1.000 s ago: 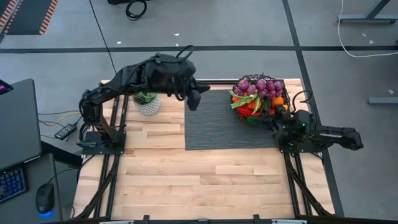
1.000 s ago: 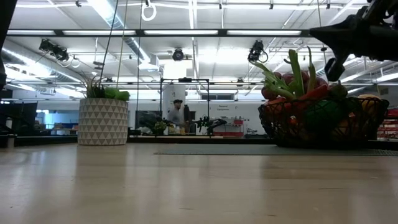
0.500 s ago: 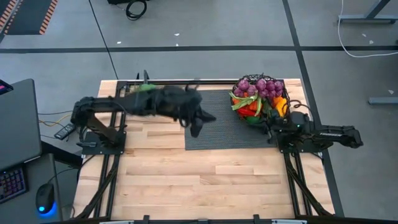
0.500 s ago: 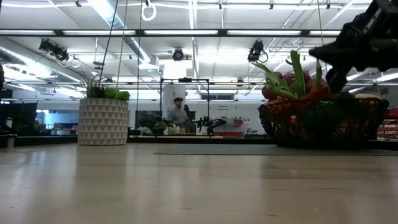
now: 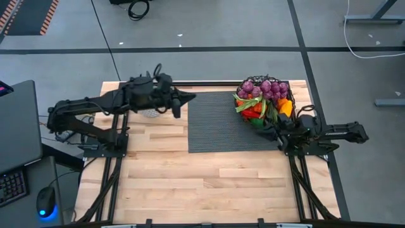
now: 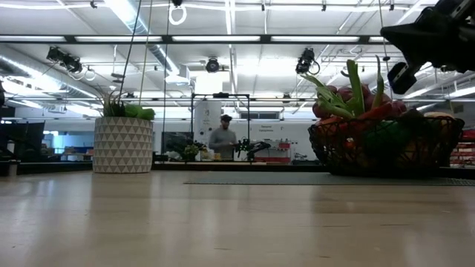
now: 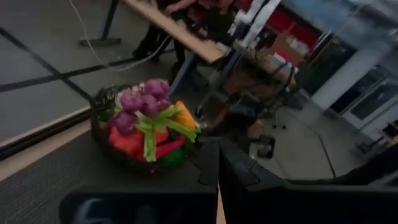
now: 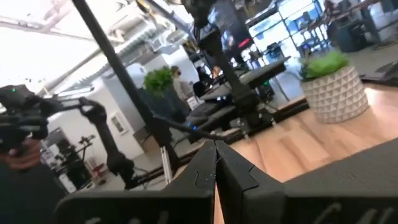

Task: Build produce basket
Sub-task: Return to Home Position

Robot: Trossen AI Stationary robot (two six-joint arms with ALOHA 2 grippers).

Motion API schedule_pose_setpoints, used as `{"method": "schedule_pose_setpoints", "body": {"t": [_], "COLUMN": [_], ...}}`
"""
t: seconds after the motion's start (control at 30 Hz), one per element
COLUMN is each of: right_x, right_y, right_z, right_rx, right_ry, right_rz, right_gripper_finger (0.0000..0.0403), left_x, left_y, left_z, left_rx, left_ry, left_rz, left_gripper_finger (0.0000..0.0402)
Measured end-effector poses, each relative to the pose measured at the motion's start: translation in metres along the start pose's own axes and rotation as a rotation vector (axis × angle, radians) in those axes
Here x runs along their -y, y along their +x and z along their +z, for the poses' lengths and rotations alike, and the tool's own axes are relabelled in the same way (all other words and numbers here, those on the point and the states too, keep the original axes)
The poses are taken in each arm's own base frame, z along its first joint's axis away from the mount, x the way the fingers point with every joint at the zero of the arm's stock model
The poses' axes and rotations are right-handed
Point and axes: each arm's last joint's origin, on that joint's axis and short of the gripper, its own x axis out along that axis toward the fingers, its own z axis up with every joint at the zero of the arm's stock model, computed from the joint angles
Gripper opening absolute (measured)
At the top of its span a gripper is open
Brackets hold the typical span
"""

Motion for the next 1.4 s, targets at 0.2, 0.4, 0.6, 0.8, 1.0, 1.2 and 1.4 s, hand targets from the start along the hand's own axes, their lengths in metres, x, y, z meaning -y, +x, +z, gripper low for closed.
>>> {"method": "schedule_pose_setpoints", "body": {"t": [0.2, 0.4, 0.6, 0.8, 1.0, 1.2, 1.4], "right_x": [0.003, 0.004, 0.003, 0.003, 0.003, 0.003, 0.003], "right_y": [0.001, 0.001, 0.001, 0.001, 0.001, 0.001, 0.001], "right_z": [-0.006, -0.005, -0.005, -0.004, -0.004, -0.004, -0.004], "right_rx": [-0.063, -0.04, -0.033, -0.029, -0.027, -0.028, -0.027], "right_ry": [-0.039, -0.038, -0.039, -0.039, -0.039, -0.039, -0.039], "right_rz": [-0.034, -0.07, -0.067, -0.064, -0.063, -0.063, -0.063], "right_gripper_finger": [0.0011, 0.0015, 0.0013, 0.0014, 0.0013, 0.0013, 0.0014], "left_x": [-0.011, -0.017, -0.037, -0.067, -0.094, -0.112, -0.122], "left_y": [-0.002, 0.002, -0.01, -0.048, -0.095, -0.117, -0.129], "left_z": [-0.025, -0.053, -0.094, -0.128, -0.146, -0.172, -0.194], "left_rx": [0.041, 0.131, 0.189, 0.215, 0.318, 0.326, 0.359], "left_ry": [-0.037, -0.023, -0.104, -0.205, -0.237, -0.183, 0.051], "left_rz": [-0.045, -0.185, -0.343, -0.391, -0.408, -0.463, -0.524], "left_gripper_finger": [0.0002, 0.0003, 0.0003, 0.0003, 0.0003, 0.0002, 0.0001]}}
